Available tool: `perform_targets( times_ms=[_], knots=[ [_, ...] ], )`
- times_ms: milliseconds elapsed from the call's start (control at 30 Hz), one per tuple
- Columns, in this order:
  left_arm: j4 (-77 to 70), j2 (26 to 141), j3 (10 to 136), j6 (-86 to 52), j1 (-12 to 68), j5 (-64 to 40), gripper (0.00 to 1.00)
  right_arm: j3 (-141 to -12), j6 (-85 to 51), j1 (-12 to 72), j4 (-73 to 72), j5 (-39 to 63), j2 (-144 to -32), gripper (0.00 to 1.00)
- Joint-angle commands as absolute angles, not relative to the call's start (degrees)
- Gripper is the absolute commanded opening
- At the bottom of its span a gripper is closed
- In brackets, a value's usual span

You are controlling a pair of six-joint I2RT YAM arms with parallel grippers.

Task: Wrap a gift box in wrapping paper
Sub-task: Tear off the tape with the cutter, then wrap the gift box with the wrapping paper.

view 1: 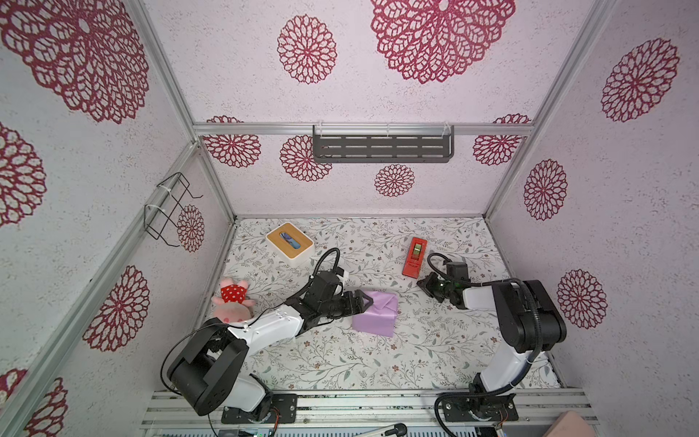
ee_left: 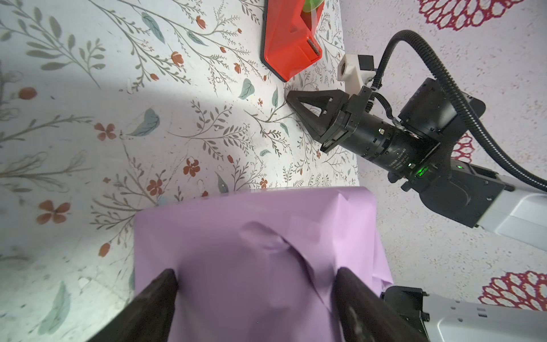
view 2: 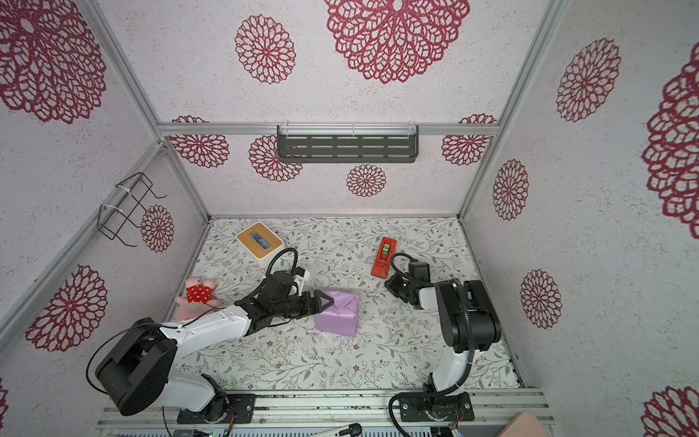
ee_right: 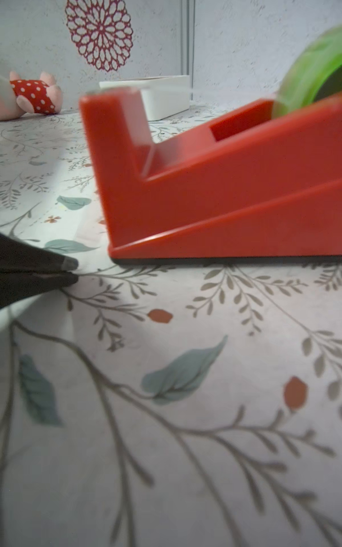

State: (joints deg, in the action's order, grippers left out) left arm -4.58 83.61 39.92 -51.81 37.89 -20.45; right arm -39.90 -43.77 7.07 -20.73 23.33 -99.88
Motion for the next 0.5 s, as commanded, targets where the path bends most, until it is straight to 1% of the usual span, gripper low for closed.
perform_targets(
  times_ms=[0, 133, 167, 233, 300, 367, 467],
  knots=[
    [5.53, 85.88, 37.35, -50.27, 38.14, -17.07, 0.85, -38.38, -37.64, 7.85, -13.94, 26.34, -88.85, 0.0],
    [5.27, 86.33, 37.27, -50.45, 38.15, -17.06, 0.85, -35.38, -34.63, 10.98, -6.61, 30.14, -69.52, 0.0],
    [5.25, 86.46, 37.27, -50.45, 38.24, -17.08, 0.85, -34.91, -34.8, 12.45, -5.48, 32.37, -65.63, 0.0],
    [5.1, 86.75, 37.44, -50.62, 38.23, -17.17, 0.85, -35.19, -35.32, 16.3, -2.19, 33.71, -61.34, 0.0],
    [5.23, 86.86, 37.52, -50.62, 38.22, -17.15, 0.85, -35.62, -37.0, 21.34, -0.37, 34.96, -59.27, 0.0],
    [5.4, 86.85, 37.53, -50.63, 38.32, -17.13, 0.85, -35.08, -40.66, 25.36, -1.72, 36.33, -58.66, 0.0],
    [5.84, 86.63, 37.53, -50.55, 38.33, -16.79, 0.85, -35.23, -43.69, 30.05, -1.85, 35.8, -58.96, 0.0]
  ],
)
